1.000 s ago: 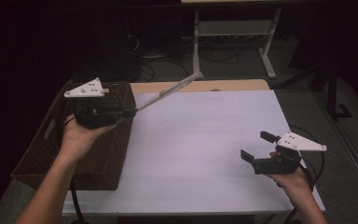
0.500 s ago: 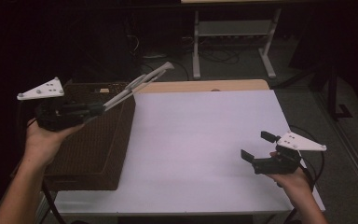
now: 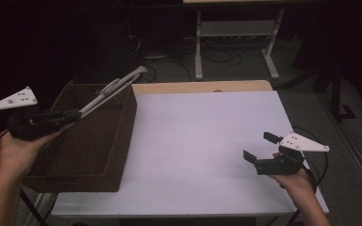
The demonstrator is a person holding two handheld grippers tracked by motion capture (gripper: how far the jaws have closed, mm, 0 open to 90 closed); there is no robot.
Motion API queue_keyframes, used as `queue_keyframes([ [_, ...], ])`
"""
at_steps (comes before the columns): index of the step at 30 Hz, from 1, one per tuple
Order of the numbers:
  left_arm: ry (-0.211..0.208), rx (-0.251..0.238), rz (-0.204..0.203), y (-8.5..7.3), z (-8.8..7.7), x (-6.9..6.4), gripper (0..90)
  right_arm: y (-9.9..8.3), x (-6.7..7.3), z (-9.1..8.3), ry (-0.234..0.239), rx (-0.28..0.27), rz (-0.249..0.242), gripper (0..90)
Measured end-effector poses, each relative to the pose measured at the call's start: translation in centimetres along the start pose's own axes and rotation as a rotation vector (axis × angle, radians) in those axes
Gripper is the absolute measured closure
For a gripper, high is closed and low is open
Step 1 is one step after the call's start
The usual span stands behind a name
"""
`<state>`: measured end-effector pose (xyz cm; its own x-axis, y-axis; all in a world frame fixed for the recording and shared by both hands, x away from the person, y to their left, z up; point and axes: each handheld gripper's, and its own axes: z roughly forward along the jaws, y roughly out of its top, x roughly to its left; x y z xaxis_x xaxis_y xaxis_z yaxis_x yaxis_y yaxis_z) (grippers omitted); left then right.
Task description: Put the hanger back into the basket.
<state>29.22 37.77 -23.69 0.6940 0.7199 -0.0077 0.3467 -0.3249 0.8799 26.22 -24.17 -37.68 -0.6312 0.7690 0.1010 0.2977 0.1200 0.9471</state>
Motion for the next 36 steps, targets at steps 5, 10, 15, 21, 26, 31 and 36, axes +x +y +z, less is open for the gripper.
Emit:
queue_keyframes([
  [5,0.024,0.019,-0.028,-1.3,-0.9,0.9,82.7,0.0,-0.1,0.0,-0.004,0.002,-0.003,0.0],
  [10,0.043,0.029,-0.047,-2.6,-1.6,1.6,82.7,0.0,0.0,0.0,-0.005,0.002,-0.001,0.0],
  [15,0.056,0.040,-0.060,-3.3,-2.3,2.1,82.6,0.0,0.0,0.1,-0.007,0.005,0.002,0.0],
  [21,0.061,0.059,-0.074,-4.1,-2.5,2.3,82.6,0.0,-0.1,0.1,-0.011,0.004,0.002,0.0],
  [26,0.062,0.076,-0.082,-4.6,-2.4,2.5,82.6,0.0,-0.1,0.1,-0.012,0.005,0.002,0.0],
  [31,0.056,0.111,-0.086,-5.0,-1.8,3.0,82.6,0.0,-0.1,0.1,-0.012,0.004,-0.002,0.0],
  [36,0.058,0.149,-0.090,-5.6,-0.9,3.6,82.6,0.0,-0.1,0.1,-0.014,0.005,0.002,0.0],
])
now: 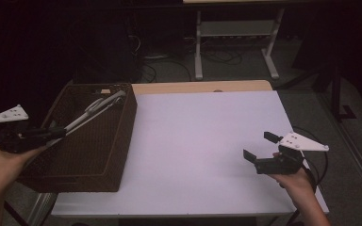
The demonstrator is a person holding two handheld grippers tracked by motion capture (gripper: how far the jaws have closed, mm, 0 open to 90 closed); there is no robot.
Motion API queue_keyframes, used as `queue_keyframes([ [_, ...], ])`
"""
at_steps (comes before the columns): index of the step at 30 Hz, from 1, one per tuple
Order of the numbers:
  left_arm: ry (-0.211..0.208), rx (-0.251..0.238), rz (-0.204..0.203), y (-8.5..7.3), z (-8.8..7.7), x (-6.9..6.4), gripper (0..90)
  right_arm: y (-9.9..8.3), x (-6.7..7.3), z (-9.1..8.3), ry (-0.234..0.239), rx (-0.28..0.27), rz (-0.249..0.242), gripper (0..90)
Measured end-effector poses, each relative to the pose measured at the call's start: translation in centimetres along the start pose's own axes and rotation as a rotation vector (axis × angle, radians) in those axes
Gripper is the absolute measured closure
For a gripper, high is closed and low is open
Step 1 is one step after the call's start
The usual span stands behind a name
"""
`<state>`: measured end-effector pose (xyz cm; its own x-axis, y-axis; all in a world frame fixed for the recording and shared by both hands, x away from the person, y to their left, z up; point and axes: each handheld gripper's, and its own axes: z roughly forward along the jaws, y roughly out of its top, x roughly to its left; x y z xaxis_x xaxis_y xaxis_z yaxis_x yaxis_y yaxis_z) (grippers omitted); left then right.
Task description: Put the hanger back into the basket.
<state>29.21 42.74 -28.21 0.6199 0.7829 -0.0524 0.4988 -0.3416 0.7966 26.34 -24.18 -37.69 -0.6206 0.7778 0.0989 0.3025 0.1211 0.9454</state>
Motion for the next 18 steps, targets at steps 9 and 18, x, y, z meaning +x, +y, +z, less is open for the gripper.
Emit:
queue_keyframes([
  [9,-0.025,0.043,-0.005,-0.6,1.6,0.5,82.5,0.0,-0.1,0.0,-0.003,-0.003,-0.005,0.0],
  [18,-0.057,0.081,-0.010,-1.2,2.8,1.1,82.2,0.1,-0.1,-0.1,-0.005,-0.005,-0.002,0.0],
])
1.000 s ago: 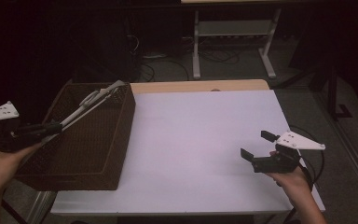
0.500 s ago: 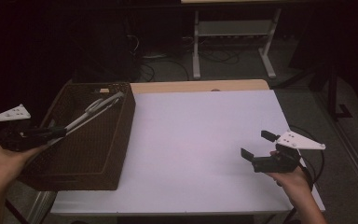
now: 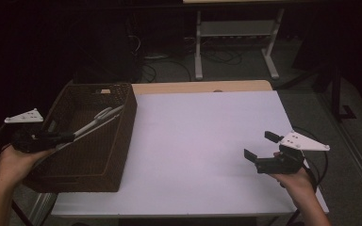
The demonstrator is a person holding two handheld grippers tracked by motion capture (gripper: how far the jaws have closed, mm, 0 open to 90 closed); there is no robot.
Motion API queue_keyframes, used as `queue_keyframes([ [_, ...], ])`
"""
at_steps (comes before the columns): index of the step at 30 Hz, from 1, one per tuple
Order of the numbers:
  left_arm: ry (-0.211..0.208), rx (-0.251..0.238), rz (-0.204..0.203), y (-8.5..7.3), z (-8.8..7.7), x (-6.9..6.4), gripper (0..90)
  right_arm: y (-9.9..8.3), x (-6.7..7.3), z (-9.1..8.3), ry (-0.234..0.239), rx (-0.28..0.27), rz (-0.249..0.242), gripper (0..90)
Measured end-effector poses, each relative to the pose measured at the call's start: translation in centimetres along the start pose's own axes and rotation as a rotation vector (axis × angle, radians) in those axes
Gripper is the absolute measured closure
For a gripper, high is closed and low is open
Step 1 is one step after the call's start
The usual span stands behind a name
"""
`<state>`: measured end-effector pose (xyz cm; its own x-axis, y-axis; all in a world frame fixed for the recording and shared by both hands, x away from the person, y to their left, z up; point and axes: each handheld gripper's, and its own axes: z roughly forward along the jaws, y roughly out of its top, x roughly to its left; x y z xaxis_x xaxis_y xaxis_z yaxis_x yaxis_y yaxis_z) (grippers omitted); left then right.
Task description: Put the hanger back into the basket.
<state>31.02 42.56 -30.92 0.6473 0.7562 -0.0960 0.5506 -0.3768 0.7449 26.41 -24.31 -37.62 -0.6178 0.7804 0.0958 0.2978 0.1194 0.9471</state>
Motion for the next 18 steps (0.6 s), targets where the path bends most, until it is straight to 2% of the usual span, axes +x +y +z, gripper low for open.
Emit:
queue_keyframes([
  [4,-0.015,-0.023,-0.016,-0.2,0.1,0.5,78.5,0.1,0.0,0.0,0.002,0.000,0.000,0.0],
  [11,0.001,-0.071,-0.016,0.0,-0.4,0.5,59.6,0.1,0.0,-0.1,-0.001,-0.008,0.002,0.0],
  [18,-0.003,-0.126,-0.009,1.0,-0.5,-0.8,40.3,0.4,-0.1,-0.1,0.003,-0.014,0.000,0.0],
])
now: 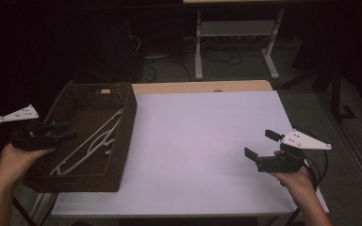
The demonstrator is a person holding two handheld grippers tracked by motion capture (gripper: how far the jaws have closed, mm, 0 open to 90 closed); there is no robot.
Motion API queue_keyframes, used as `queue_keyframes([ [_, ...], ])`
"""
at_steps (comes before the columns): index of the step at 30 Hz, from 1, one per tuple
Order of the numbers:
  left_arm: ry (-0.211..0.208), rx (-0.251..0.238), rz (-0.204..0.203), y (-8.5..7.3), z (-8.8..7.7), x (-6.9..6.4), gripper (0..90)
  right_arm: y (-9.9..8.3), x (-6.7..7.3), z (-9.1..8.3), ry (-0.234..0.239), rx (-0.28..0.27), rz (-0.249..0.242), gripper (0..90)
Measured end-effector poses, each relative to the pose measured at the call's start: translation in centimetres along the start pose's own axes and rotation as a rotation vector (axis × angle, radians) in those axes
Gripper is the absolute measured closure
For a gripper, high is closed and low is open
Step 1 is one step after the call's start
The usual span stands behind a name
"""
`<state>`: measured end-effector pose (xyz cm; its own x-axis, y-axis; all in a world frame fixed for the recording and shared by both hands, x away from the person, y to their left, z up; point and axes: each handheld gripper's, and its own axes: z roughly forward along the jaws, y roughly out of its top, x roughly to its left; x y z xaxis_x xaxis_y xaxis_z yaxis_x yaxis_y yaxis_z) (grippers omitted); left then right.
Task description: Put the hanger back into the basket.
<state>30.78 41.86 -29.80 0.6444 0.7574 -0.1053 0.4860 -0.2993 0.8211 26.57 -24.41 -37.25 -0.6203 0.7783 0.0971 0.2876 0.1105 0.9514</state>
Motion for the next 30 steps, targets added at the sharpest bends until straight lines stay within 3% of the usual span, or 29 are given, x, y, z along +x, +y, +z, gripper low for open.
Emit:
queue_keyframes([
  [7,0.000,-0.066,0.016,1.1,0.6,-2.1,27.4,0.4,0.1,0.3,0.012,-0.002,-0.007,0.0],
  [18,-0.063,-0.178,0.037,2.8,2.4,-5.8,13.1,1.7,0.3,0.7,0.031,-0.020,-0.028,0.0],
  [30,-0.110,-0.259,0.053,3.5,4.8,-8.9,2.8,3.3,0.9,0.9,0.037,-0.050,-0.036,0.0],
])
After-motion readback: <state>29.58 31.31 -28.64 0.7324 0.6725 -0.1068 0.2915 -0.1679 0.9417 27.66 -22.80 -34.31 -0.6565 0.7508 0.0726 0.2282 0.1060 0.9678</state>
